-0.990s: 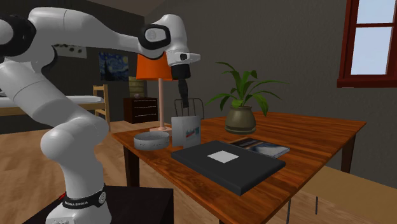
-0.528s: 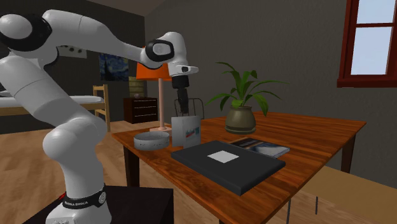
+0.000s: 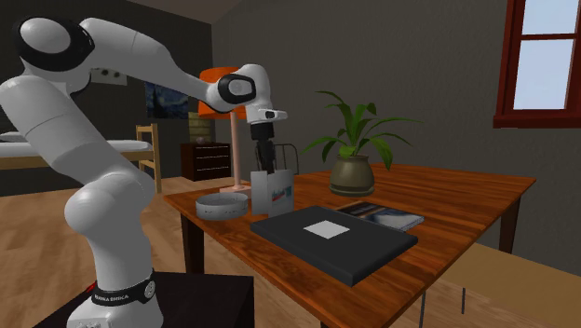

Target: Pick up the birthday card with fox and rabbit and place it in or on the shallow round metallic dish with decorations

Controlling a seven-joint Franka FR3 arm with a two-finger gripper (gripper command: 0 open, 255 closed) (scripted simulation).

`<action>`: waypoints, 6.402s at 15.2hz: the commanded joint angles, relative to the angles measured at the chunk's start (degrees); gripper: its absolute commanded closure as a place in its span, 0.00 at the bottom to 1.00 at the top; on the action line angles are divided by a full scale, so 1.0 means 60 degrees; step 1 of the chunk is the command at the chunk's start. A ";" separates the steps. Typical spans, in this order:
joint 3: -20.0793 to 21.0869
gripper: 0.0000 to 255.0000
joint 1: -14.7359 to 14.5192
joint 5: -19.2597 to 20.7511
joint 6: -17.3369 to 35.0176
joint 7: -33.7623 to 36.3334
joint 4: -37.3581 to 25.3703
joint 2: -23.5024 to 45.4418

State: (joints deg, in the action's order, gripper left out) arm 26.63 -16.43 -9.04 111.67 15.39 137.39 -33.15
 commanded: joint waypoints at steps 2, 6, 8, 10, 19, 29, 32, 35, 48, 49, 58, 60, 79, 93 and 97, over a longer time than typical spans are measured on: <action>0.0121 0.00 -0.0001 0.0008 0.0421 0.0019 0.0324 0.0155; 0.0154 0.00 0.0001 0.0007 0.0640 0.0028 0.0480 0.0220; 0.0152 0.00 -0.0002 0.0009 0.0640 0.0030 0.0480 0.0222; 0.0150 0.00 -0.0004 0.0010 0.0641 0.0031 0.0480 0.0222; 0.0138 1.00 -0.0019 0.0001 0.0613 0.0027 0.0493 0.0181; -0.0067 1.00 0.0030 0.0102 -0.0416 -0.0046 -0.0420 0.0063; -0.0137 1.00 0.0049 0.0143 -0.0801 -0.0067 -0.0785 0.0044; -0.0201 1.00 0.0072 0.0186 -0.1180 -0.0083 -0.1165 0.0046; -0.0182 1.00 -0.0265 -0.0079 -0.2959 0.0314 -0.2135 -0.0801; -0.0132 1.00 -0.0370 -0.0178 -0.3140 0.0434 -0.2104 -0.1024; 0.0460 1.00 -0.1242 -0.1085 -0.4841 0.1737 -0.2348 -0.2628; 0.0556 1.00 -0.1333 -0.1209 -0.5062 0.1929 -0.2445 -0.2781; 0.1195 1.00 -0.1783 -0.1911 -0.3053 0.1896 0.0358 -0.3601; 0.1325 0.00 -0.1866 -0.2020 -0.2723 0.1923 0.0722 -0.3631; 0.1115 0.00 -0.1799 -0.1829 -0.3314 0.1974 0.0053 -0.3552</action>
State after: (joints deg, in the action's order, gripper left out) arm 33.92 -27.36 -20.51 93.14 27.28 139.23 -54.55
